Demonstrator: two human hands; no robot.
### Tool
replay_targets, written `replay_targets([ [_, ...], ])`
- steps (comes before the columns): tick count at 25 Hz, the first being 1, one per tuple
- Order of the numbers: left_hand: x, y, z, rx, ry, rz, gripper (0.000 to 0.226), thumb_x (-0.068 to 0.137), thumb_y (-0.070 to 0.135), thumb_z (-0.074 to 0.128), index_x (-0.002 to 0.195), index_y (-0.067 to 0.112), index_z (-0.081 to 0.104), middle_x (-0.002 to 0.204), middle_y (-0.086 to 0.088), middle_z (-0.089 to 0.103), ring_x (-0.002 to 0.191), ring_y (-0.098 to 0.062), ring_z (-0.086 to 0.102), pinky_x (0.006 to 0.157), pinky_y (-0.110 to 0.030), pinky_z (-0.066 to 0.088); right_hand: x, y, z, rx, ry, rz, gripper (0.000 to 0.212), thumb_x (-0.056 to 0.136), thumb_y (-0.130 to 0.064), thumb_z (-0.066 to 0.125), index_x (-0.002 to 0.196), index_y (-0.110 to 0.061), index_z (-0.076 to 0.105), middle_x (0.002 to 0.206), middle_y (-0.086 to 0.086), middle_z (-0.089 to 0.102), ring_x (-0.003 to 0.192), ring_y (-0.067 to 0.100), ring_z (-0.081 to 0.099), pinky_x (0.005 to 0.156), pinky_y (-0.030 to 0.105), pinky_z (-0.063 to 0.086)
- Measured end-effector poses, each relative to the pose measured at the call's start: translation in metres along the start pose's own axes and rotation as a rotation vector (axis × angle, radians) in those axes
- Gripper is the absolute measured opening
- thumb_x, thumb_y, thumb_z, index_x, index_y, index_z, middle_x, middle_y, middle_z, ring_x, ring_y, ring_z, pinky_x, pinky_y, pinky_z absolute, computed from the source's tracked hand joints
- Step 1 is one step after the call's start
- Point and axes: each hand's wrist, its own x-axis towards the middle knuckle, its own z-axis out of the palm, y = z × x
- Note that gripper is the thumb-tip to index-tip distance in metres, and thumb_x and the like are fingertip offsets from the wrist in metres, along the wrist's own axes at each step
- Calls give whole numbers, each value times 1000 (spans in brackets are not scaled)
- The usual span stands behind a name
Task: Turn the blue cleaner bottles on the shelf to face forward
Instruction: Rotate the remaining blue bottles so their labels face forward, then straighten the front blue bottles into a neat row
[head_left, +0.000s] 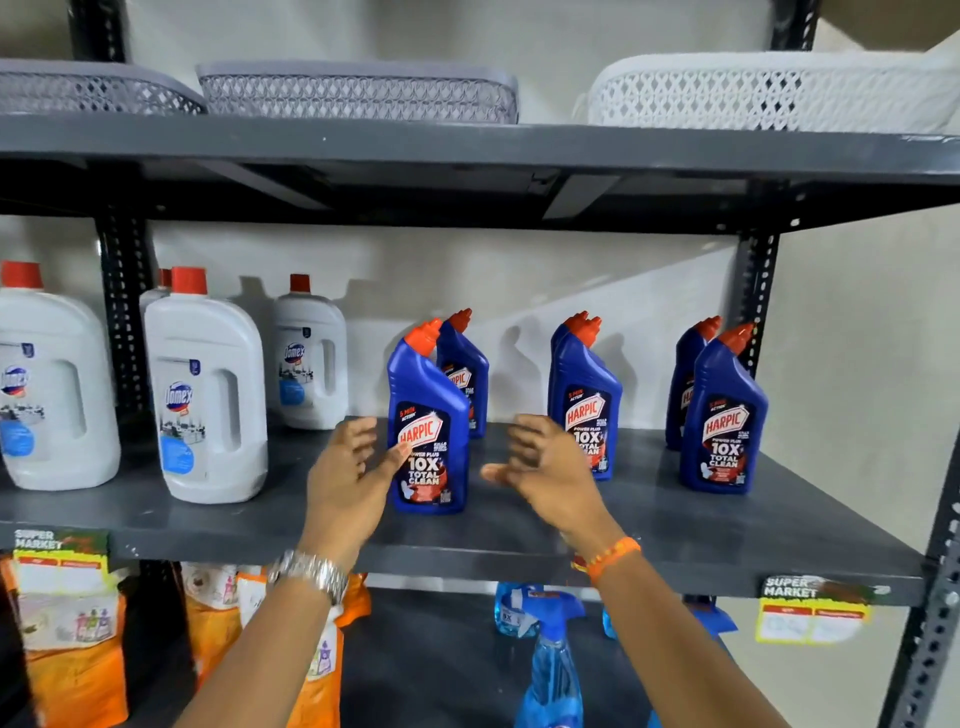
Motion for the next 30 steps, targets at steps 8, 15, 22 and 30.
replay_targets([
  [8, -7, 52, 139, 41, -408, -16, 65, 82, 16, 77, 138, 12, 45, 133, -4, 59, 122, -19, 57, 100, -30, 47, 42, 13, -120, -182, 239, 201, 89, 80, 1, 79, 153, -7, 28, 154, 18, 44, 139, 35, 48, 111, 46, 45],
  [15, 38, 28, 200, 143, -447, -19, 50, 83, 27, 76, 125, 8, 59, 124, -11, 71, 113, -28, 68, 100, -44, 54, 52, 30, -118, -57, 3, 163, 47, 89, 0, 70, 133, 2, 53, 133, 25, 66, 113, 31, 66, 101, 47, 54],
  [22, 3, 21, 175, -90, -455, -59, 52, 73, 24, 84, 118, 5, 66, 117, -14, 74, 107, -25, 72, 96, -45, 58, 8, 33, -123, -27, -7, 96, 44, 89, -4, 71, 131, -1, 55, 129, 17, 68, 116, 26, 66, 103, 45, 55],
  [30, -22, 23, 154, -135, -501, -58, 76, 53, 41, 84, 118, 6, 66, 115, -11, 76, 106, -21, 73, 94, -44, 59, -20, 38, -125, -20, -37, 34, 37, 86, -7, 75, 120, -13, 60, 126, 13, 72, 117, 25, 69, 102, 49, 56],
])
